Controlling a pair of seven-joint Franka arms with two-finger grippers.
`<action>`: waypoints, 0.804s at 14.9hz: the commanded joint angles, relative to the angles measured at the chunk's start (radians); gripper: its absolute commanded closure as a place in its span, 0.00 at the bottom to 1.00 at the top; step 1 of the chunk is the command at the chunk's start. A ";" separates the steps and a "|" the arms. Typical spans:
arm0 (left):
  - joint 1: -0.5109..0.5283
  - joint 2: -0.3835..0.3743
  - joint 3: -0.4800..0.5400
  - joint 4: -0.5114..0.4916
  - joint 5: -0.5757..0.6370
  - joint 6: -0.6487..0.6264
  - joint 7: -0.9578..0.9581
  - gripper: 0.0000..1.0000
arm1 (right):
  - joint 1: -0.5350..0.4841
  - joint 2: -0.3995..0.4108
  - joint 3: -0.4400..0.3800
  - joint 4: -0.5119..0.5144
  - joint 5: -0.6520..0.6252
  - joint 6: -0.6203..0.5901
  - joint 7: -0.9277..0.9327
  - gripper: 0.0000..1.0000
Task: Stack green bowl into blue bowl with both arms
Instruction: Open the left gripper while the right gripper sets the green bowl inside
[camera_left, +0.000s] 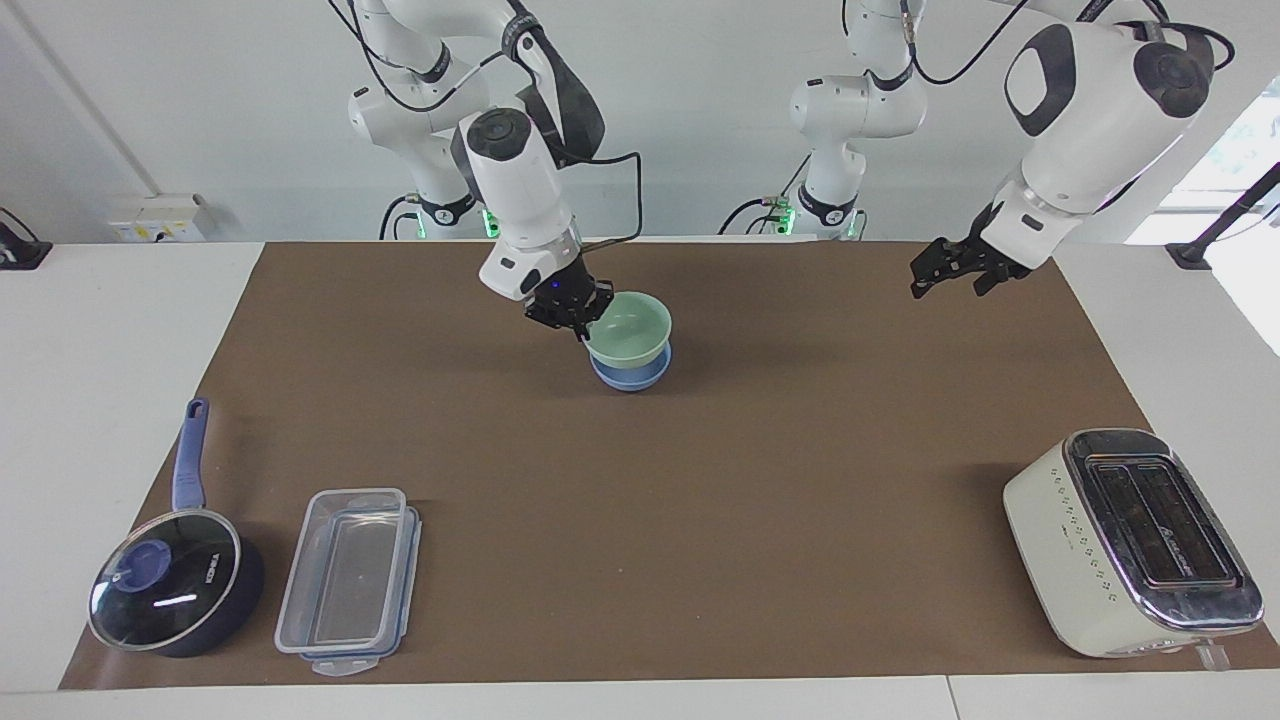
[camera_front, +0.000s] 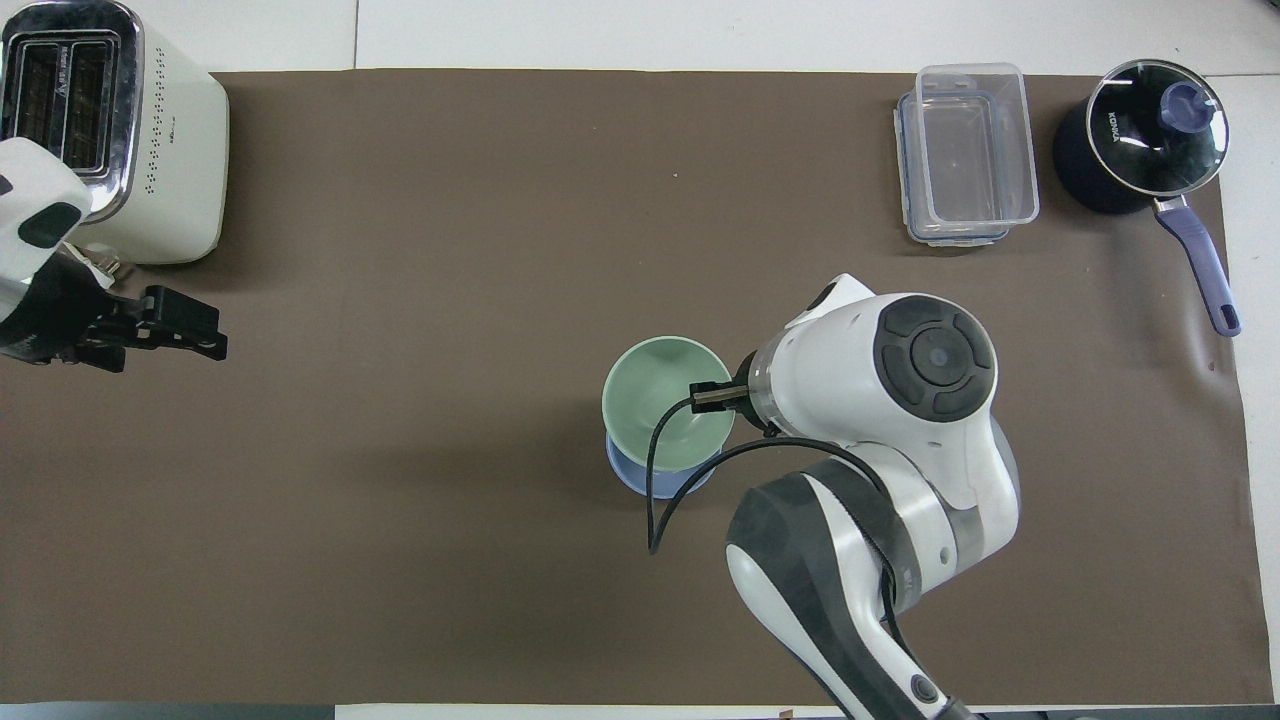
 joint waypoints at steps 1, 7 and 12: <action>0.012 0.028 -0.012 0.102 0.055 -0.080 0.011 0.00 | 0.017 -0.004 -0.004 -0.056 0.002 0.060 -0.007 1.00; -0.001 0.025 -0.023 0.196 0.165 -0.194 0.052 0.00 | 0.025 -0.010 -0.005 -0.149 0.002 0.133 0.036 1.00; 0.040 -0.038 -0.031 0.087 0.127 -0.160 0.106 0.00 | 0.031 0.002 -0.005 -0.149 0.002 0.144 0.042 1.00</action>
